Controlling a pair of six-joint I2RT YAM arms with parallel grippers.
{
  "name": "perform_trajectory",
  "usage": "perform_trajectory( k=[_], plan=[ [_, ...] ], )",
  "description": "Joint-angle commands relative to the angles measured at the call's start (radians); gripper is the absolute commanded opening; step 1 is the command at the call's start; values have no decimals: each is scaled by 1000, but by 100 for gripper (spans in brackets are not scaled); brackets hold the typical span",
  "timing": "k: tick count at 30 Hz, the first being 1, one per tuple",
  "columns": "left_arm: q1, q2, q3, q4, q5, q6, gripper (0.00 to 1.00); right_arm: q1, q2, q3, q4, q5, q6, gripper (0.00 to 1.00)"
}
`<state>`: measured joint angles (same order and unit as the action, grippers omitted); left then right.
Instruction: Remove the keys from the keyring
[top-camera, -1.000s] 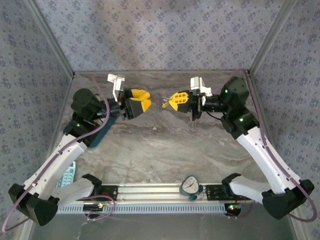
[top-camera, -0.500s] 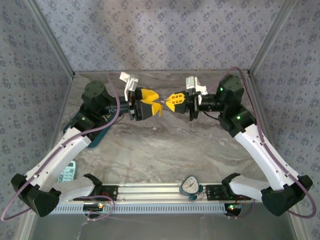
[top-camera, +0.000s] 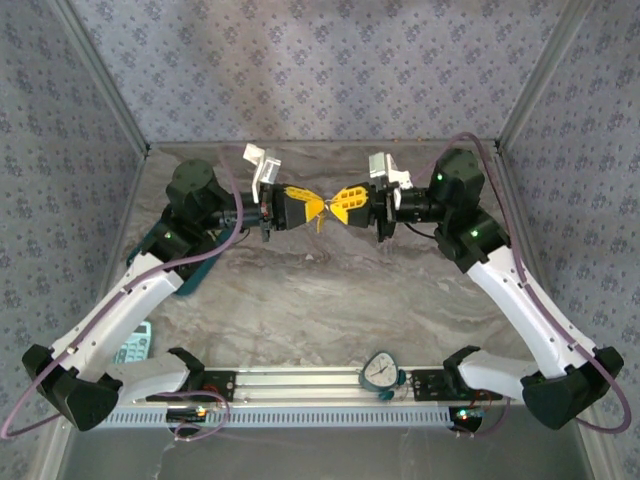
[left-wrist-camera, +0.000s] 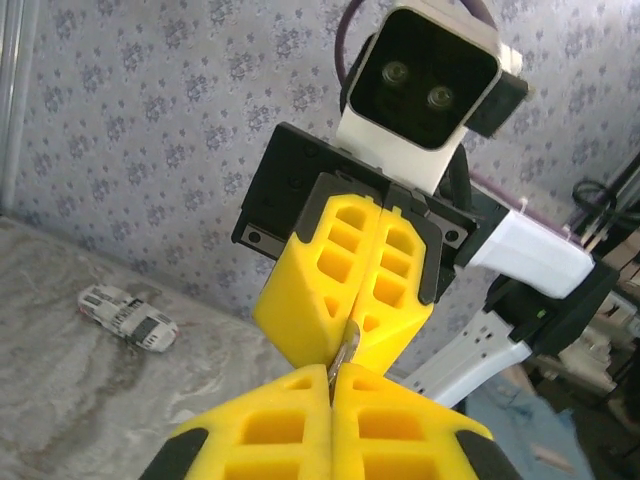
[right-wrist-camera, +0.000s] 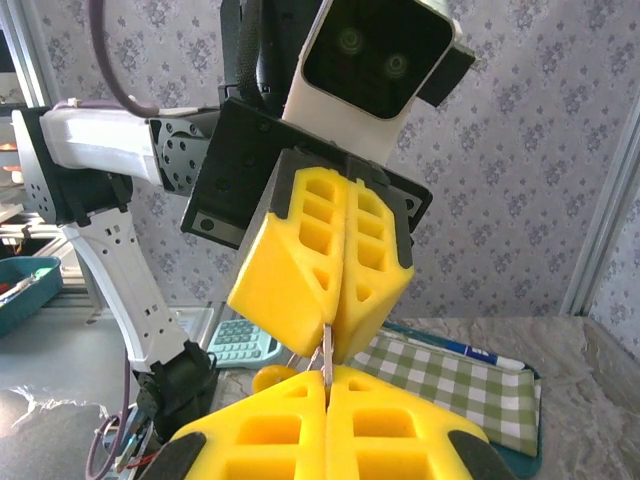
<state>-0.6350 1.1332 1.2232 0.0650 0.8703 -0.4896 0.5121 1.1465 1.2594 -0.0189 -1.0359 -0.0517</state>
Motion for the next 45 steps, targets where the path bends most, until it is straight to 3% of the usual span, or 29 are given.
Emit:
perform_trajectory(
  k=[1, 8, 11, 14, 17, 27, 31, 36, 39, 41, 45],
  plan=[
    [-8, -20, 21, 24, 24, -1, 0, -3, -15, 18, 39, 21, 27, 0],
    [70, -118, -127, 236, -80, -152, 0, -31, -83, -74, 165, 69, 76, 0],
    [80, -146, -169, 240, -119, -162, 1, -34, -94, -103, 193, 76, 91, 0],
    [78, -147, -178, 232, -116, -170, 35, -29, -81, -80, 158, 72, 79, 0],
    [69, -148, -159, 185, -119, -131, 56, -21, -74, -74, 135, 68, 70, 0],
    [-18, -56, -20, 59, -72, 6, 73, 13, -51, -25, 79, 62, 43, 0],
    [-22, -27, 4, 61, -52, 6, 71, 16, -47, -23, 75, 60, 41, 0],
    [-26, -16, -4, 71, -48, 4, 46, 14, -41, -15, 73, 55, 36, 0],
    [-25, -15, -11, 85, -44, -3, 23, 16, -38, -15, 77, 55, 36, 0],
    [-26, -21, -12, 86, -43, -1, 0, 13, -36, -18, 82, 53, 38, 0],
    [-21, -50, -34, 87, -87, -1, 0, 5, -54, -43, 107, 77, 49, 0]
  ],
)
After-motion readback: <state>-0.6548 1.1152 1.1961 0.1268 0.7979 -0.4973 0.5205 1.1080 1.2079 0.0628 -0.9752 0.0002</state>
